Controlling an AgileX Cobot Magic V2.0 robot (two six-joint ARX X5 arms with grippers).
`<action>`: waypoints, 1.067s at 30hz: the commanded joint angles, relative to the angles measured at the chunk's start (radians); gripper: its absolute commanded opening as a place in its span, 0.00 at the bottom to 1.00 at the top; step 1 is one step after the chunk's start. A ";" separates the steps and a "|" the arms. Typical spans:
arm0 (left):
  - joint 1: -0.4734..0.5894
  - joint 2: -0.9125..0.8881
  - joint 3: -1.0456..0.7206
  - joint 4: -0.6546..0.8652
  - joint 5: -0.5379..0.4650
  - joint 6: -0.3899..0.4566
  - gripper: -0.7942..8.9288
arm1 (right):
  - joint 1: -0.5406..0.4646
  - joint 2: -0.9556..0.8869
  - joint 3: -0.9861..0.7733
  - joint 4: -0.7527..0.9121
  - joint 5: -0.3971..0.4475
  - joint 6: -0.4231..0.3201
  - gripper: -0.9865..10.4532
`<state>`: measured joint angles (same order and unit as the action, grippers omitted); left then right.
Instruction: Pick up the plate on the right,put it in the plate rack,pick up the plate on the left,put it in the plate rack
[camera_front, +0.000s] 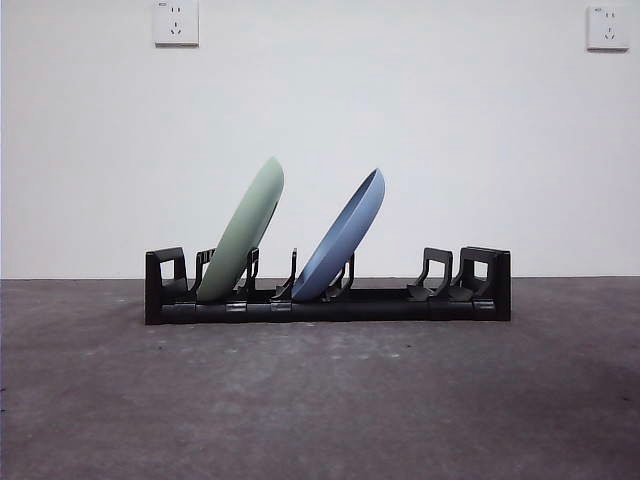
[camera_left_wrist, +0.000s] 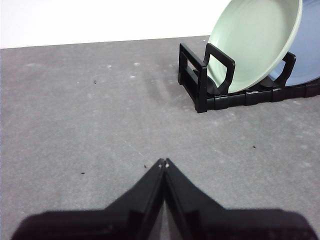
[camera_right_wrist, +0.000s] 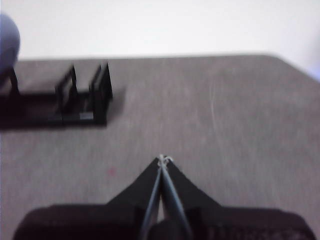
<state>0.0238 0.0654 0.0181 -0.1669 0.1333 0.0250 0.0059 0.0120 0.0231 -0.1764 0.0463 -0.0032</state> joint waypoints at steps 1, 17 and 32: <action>0.003 0.000 -0.011 0.007 -0.002 -0.006 0.08 | 0.000 -0.004 -0.009 -0.003 0.020 0.022 0.09; 0.003 0.001 -0.011 0.007 -0.002 -0.006 0.08 | 0.000 -0.003 -0.009 -0.006 -0.002 0.037 0.09; 0.003 0.001 -0.010 0.007 -0.002 -0.006 0.08 | 0.000 -0.003 -0.009 -0.006 -0.002 0.037 0.09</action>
